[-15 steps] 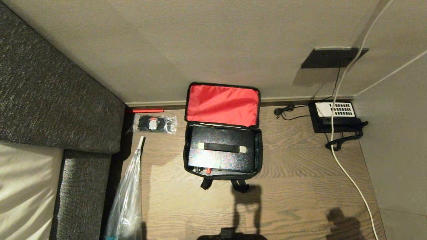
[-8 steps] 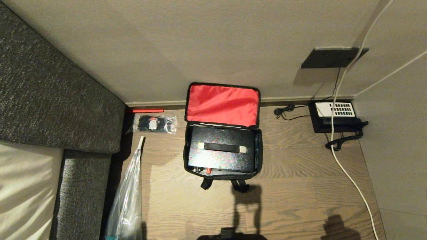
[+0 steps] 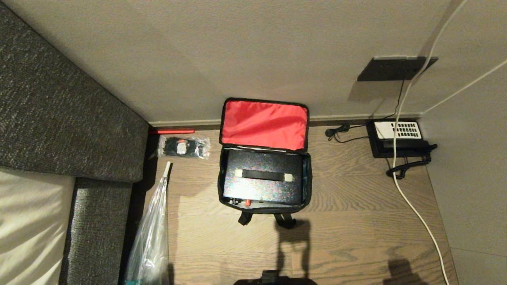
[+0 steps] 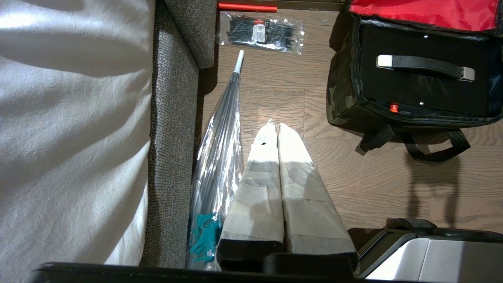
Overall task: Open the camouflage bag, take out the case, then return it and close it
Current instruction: Close the top of the storage box
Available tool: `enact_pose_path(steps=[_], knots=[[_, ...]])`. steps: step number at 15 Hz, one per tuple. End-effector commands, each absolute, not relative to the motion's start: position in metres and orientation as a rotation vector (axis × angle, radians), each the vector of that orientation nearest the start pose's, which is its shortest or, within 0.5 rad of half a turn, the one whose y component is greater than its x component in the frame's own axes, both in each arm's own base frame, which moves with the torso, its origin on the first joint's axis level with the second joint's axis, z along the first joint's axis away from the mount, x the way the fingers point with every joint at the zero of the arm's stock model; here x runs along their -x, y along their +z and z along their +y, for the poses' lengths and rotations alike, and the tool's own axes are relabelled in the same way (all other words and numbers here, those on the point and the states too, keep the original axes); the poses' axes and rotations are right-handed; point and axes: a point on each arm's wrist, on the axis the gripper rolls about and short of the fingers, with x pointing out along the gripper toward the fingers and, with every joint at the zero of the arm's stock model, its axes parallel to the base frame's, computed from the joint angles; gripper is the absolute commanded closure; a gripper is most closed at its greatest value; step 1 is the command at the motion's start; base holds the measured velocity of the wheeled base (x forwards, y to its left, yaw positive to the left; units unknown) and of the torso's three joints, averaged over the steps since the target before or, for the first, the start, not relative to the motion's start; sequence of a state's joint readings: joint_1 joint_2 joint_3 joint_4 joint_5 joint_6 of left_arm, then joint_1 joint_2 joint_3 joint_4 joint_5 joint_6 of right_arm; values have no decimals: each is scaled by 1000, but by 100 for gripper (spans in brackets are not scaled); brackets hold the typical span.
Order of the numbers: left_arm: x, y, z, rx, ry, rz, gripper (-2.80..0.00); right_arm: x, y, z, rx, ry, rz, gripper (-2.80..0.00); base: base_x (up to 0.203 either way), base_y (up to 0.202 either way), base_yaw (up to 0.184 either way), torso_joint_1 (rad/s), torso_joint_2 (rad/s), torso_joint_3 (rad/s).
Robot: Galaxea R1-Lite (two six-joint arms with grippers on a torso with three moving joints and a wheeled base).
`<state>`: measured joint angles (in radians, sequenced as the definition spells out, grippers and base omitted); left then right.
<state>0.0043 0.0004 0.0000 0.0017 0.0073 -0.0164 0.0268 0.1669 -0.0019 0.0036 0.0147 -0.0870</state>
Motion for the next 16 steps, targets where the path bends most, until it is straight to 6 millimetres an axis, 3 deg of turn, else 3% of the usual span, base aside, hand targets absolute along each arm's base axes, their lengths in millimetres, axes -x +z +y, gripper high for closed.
enact_pose_path(steps=[1,16], knots=[[23,74,0,17,12,3,0,21,76,0,89,37,34,0,0,0,0,0,0,0],[23,74,0,17,12,3,0,23,74,0,67,32,4,0,0,0,0,0,0,0]])
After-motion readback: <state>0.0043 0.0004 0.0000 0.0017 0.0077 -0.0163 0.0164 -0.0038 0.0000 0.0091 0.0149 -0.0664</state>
